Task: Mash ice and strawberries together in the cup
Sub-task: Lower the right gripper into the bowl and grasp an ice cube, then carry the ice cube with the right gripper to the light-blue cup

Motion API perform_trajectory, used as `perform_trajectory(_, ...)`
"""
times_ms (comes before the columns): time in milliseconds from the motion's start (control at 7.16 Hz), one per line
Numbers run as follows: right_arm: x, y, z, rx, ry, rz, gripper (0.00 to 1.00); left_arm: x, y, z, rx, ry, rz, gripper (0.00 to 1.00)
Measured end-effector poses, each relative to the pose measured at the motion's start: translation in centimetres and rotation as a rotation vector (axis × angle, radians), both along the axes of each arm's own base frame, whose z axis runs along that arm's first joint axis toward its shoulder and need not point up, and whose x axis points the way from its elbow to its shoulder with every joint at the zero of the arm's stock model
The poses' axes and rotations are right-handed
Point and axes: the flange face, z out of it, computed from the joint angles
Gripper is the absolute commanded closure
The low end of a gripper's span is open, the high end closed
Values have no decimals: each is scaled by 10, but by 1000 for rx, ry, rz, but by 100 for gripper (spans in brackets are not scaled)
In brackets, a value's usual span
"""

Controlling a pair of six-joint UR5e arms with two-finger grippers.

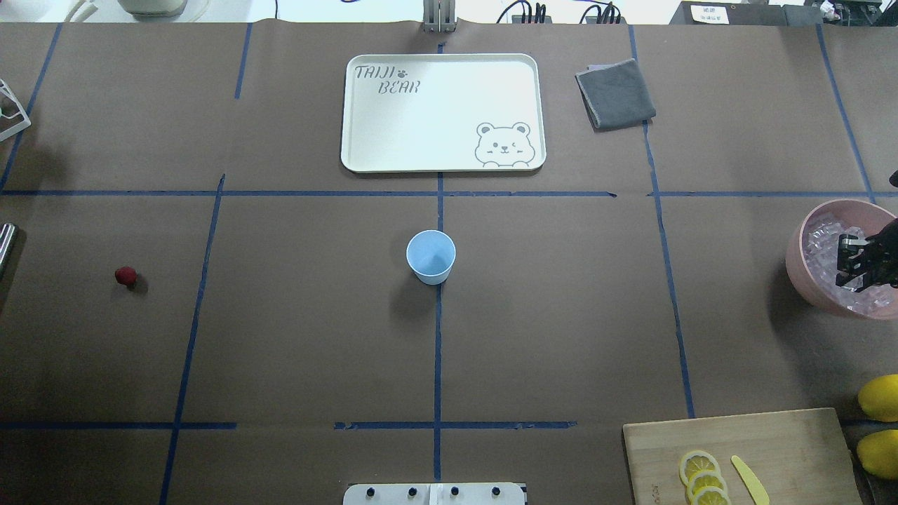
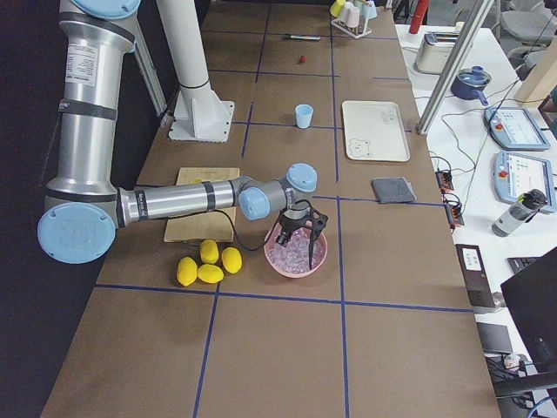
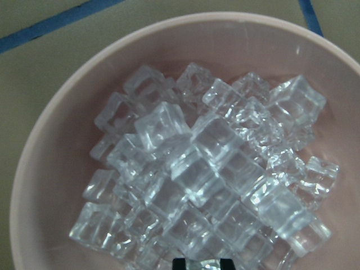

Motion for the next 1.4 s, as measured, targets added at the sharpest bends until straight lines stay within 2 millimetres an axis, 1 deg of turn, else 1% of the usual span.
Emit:
perform_trajectory(140, -2, -5, -11, 13, -12, 1, 100, 0, 0, 0, 0, 0, 0, 0)
perform_trajectory(279, -4, -11, -34, 33, -25, 4, 100, 0, 0, 0, 0, 0, 0, 0)
perform_trajectory(419, -7, -17, -63, 51, -35, 5, 100, 0, 0, 0, 1, 0, 1, 0)
perform_trajectory(698, -12, -25, -132, 107, -69, 9, 100, 0, 0, 0, 1, 0, 1, 0)
perform_trajectory(838, -24, -30, -170, 136, -104, 17, 100, 0, 0, 0, 1, 0, 1, 0)
perform_trajectory(977, -50, -31, -213, 151, -151, 21, 99, 0, 0, 0, 1, 0, 1, 0)
perform_trajectory(1117, -87, -28, -259, 160, -203, 11, 99, 0, 0, 0, 1, 0, 1, 0)
perform_trajectory(1256, -131, -20, -304, 179, -248, -16, 99, 0, 0, 0, 2, 0, 2, 0)
perform_trajectory(1396, -174, -10, -339, 208, -271, -39, 100, 0, 0, 0, 4, 1, 4, 0)
